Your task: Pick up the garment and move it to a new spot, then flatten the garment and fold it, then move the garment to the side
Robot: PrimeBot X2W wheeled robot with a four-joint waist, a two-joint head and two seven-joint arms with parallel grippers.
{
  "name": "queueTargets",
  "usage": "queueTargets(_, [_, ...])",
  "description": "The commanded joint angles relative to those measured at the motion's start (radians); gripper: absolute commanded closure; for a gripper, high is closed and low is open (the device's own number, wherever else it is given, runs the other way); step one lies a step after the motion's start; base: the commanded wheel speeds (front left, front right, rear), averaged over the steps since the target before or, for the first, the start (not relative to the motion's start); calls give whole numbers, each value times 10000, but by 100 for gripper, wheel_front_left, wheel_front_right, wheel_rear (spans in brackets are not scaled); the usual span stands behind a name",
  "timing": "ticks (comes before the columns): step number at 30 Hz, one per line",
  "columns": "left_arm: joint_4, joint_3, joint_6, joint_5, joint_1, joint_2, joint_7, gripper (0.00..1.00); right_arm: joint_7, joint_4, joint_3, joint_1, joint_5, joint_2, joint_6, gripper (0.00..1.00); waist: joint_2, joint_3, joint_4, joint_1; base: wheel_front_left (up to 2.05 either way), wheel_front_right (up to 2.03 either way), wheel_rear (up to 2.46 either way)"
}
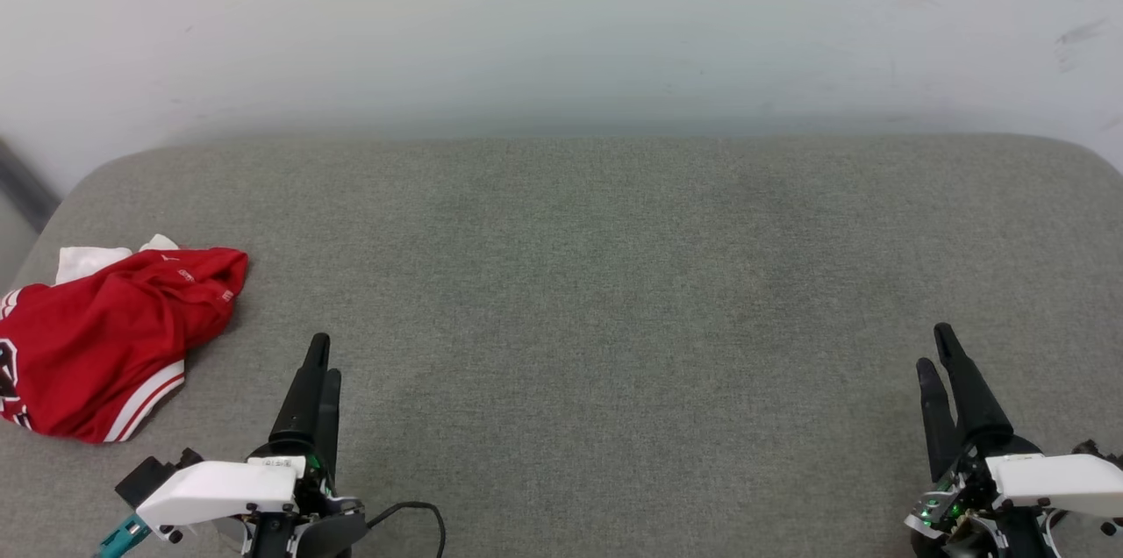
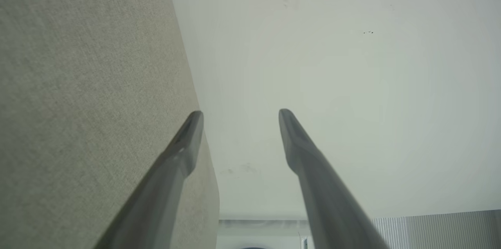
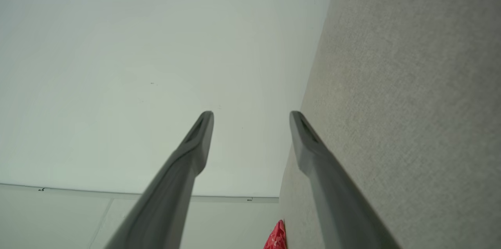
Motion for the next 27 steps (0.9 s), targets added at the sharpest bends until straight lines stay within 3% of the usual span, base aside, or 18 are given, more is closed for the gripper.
queueTargets(1, [-260, -80, -3, 178, -204, 80, -86, 0, -86, -275, 52, -99, -178, -62, 0, 0, -1, -3, 0, 0, 0, 0, 0])
queueTargets(7, [-520, -308, -3, 1179, -212, 152, -351, 0, -350, -594, 150, -55, -913, -102, 0, 0, -1, -29, -12, 0, 0, 0, 0])
queueTargets(27, [-854, -550, -4, 5963, 33, 418, -1119, 0, -899, -984, 289, 15, -6527, -68, 0, 0, -1, -114, -73, 0, 0, 0, 0])
